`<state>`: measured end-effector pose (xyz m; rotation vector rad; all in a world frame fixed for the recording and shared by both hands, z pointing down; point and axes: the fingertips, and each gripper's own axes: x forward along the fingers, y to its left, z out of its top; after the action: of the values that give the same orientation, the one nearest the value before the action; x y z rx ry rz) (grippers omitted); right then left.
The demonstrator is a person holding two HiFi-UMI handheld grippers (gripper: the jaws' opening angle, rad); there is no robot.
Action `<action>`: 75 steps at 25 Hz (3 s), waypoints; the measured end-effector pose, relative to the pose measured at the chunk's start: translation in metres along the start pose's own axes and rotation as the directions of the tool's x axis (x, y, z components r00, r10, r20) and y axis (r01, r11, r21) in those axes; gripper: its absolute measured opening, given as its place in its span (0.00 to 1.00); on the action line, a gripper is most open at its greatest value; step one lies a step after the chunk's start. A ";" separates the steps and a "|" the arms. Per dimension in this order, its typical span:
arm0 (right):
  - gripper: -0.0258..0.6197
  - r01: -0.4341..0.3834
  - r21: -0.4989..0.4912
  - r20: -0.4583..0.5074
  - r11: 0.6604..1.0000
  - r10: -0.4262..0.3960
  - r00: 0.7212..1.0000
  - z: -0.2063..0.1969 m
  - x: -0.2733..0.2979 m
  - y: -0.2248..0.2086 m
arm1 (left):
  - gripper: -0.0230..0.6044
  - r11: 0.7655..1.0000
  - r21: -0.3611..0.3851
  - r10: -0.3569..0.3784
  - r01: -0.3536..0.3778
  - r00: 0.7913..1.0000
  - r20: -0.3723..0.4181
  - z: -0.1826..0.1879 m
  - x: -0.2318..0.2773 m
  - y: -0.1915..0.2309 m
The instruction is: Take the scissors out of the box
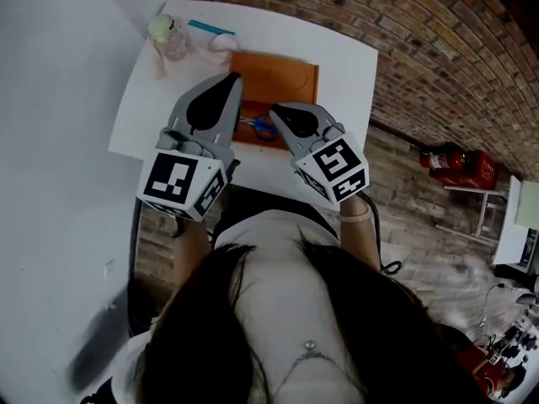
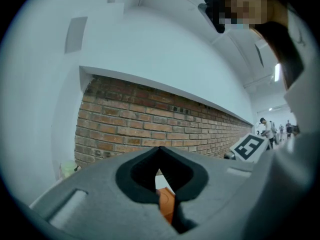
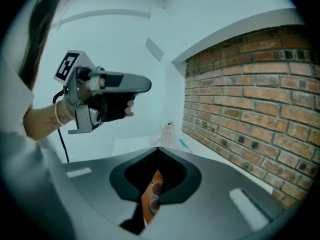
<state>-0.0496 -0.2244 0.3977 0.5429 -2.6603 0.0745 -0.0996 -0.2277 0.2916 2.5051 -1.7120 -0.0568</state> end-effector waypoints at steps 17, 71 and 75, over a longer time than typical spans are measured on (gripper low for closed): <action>0.08 -0.111 -0.012 -0.171 0.994 0.108 0.979 -0.052 0.036 -0.007 | 0.04 0.994 -0.024 0.111 -0.111 0.994 0.002 -0.005 0.009 0.033; 0.21 -0.350 0.020 -0.504 0.937 0.312 0.806 -0.166 0.099 -0.005 | 0.04 0.967 -0.088 0.225 -0.241 0.962 -0.154 -0.064 0.019 0.068; 0.22 -0.352 0.027 -0.535 0.936 0.311 0.785 -0.176 0.103 -0.006 | 0.04 0.965 -0.095 0.230 -0.246 0.961 -0.152 -0.066 0.019 0.071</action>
<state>-0.0637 -0.2441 0.5998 0.0025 -2.1617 0.1984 -0.1523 -0.2666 0.3655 2.1519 -1.8806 0.0396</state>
